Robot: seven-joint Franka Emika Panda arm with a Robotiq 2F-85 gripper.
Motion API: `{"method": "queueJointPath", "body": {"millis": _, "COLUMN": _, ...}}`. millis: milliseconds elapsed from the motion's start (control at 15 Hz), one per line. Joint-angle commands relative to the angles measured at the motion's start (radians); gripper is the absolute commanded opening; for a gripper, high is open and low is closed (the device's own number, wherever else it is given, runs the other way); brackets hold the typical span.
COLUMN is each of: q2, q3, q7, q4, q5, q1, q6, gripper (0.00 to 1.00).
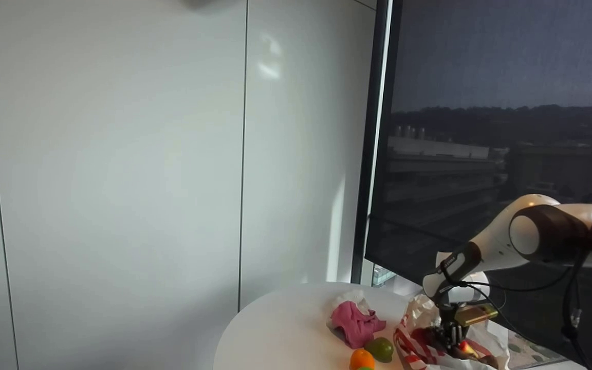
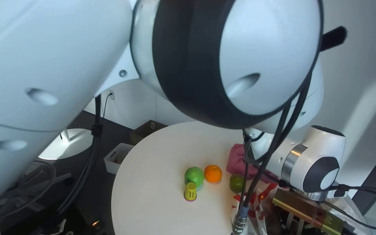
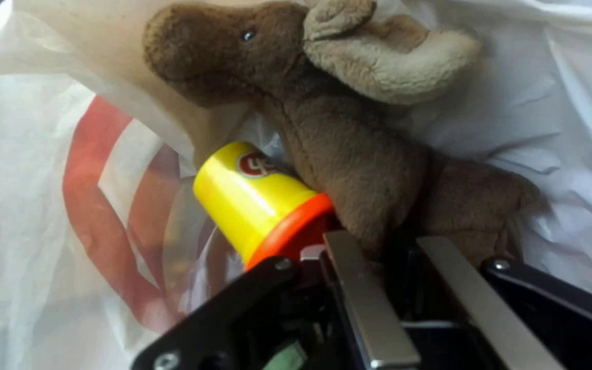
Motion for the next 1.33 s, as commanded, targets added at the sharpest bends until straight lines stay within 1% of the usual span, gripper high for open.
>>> {"method": "queueJointPath", "body": {"millis": 0, "q2": -0.067, "q3": -0.001, "q7": -0.039, "q4": -0.013, "q5": -0.009, "q1": 0.013, "q6": -0.069, "gripper": 0.1}}
{"method": "queueJointPath", "body": {"millis": 67, "q2": -0.085, "q3": -0.007, "q7": -0.032, "q4": -0.016, "q5": -0.016, "q1": 0.024, "q6": -0.084, "gripper": 0.09}}
{"method": "queueJointPath", "body": {"millis": 133, "q2": -0.112, "q3": -0.009, "q7": -0.035, "q4": -0.028, "q5": -0.025, "q1": 0.034, "q6": -0.086, "gripper": 0.12}}
{"method": "queueJointPath", "body": {"millis": 200, "q2": -0.136, "q3": -0.019, "q7": -0.018, "q4": -0.034, "q5": -0.041, "q1": 0.05, "q6": -0.087, "gripper": 0.14}}
{"method": "queueJointPath", "body": {"millis": 267, "q2": -0.163, "q3": -0.023, "q7": -0.013, "q4": -0.045, "q5": -0.055, "q1": 0.063, "q6": -0.086, "gripper": 0.13}}
{"method": "queueJointPath", "body": {"millis": 333, "q2": -0.19, "q3": -0.028, "q7": -0.006, "q4": -0.057, "q5": -0.072, "q1": 0.078, "q6": -0.08, "gripper": 0.15}}
{"method": "queueJointPath", "body": {"millis": 400, "q2": -0.222, "q3": -0.037, "q7": 0.009, "q4": -0.071, "q5": -0.098, "q1": 0.099, "q6": -0.072, "gripper": 0.14}}
{"method": "queueJointPath", "body": {"millis": 467, "q2": -0.25, "q3": -0.045, "q7": 0.019, "q4": -0.084, "q5": -0.127, "q1": 0.118, "q6": -0.06, "gripper": 0.15}}
{"method": "queueJointPath", "body": {"millis": 667, "q2": -0.347, "q3": -0.09, "q7": 0.097, "q4": -0.136, "q5": -0.267, "q1": 0.199, "q6": -0.03, "gripper": 0.14}}
{"method": "queueJointPath", "body": {"millis": 800, "q2": -0.411, "q3": -0.097, "q7": 0.142, "q4": -0.175, "q5": -0.345, "q1": 0.239, "q6": -0.028, "gripper": 0.15}}
{"method": "queueJointPath", "body": {"millis": 867, "q2": -0.445, "q3": -0.09, "q7": 0.155, "q4": -0.199, "q5": -0.368, "q1": 0.254, "q6": -0.037, "gripper": 0.15}}
{"method": "queueJointPath", "body": {"millis": 933, "q2": -0.479, "q3": -0.077, "q7": 0.153, "q4": -0.223, "q5": -0.38, "q1": 0.268, "q6": -0.076, "gripper": 0.14}}
{"method": "queueJointPath", "body": {"millis": 1000, "q2": -0.521, "q3": -0.057, "q7": 0.134, "q4": -0.265, "q5": -0.383, "q1": 0.279, "q6": -0.099, "gripper": 0.15}}
{"method": "queueJointPath", "body": {"millis": 1067, "q2": -0.558, "q3": -0.045, "q7": 0.132, "q4": -0.305, "q5": -0.394, "q1": 0.293, "q6": -0.112, "gripper": 0.13}}
{"method": "queueJointPath", "body": {"millis": 1267, "q2": -0.65, "q3": 0.008, "q7": 0.126, "q4": -0.424, "q5": -0.417, "q1": 0.33, "q6": -0.124, "gripper": 0.12}}
